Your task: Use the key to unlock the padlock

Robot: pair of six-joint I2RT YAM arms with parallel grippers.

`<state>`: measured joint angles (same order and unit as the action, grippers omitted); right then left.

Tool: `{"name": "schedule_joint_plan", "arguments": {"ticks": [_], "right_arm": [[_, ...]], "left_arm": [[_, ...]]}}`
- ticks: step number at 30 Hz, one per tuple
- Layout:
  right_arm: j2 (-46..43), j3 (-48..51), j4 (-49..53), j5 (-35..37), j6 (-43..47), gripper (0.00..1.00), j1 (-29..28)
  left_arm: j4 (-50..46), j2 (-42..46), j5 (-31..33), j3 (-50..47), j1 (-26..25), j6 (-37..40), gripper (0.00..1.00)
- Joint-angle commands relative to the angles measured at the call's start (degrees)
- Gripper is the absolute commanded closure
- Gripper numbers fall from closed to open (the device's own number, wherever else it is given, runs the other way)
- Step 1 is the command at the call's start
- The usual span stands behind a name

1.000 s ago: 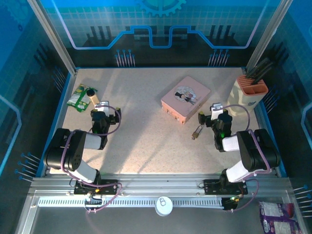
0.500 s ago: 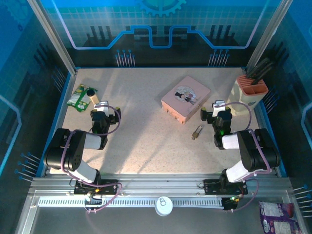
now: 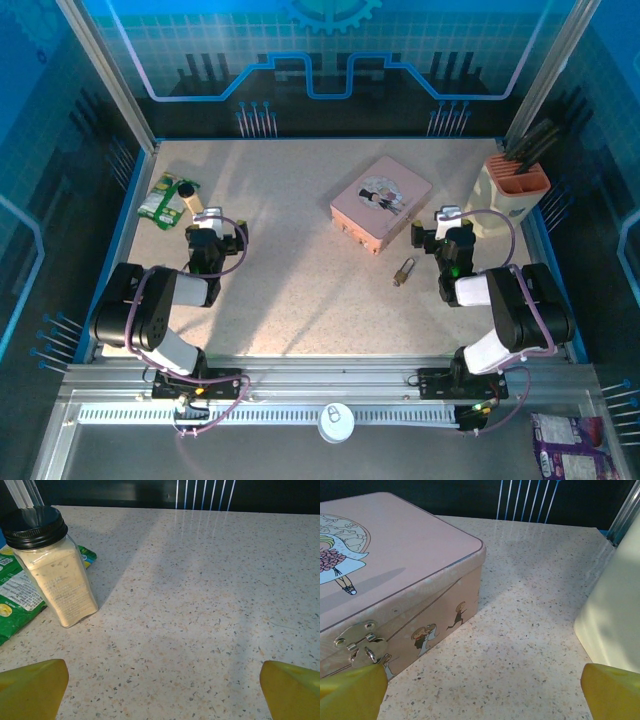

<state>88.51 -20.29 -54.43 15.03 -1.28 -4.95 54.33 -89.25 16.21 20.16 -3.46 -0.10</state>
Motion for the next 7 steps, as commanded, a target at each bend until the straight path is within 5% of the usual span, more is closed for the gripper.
{"name": "schedule_joint_plan", "arguments": {"ticks": [1,7], "right_arm": [[0.26,-1.19,-0.19,1.24,0.13,0.0,-0.8],[0.26,-0.98,-0.45,1.33,0.25,0.0,-0.89]], "left_arm": [[0.96,0.13,0.58,0.67,0.56,-0.76,0.01],[0.96,0.13,0.48,0.67,0.55,-0.78,0.01]]}}
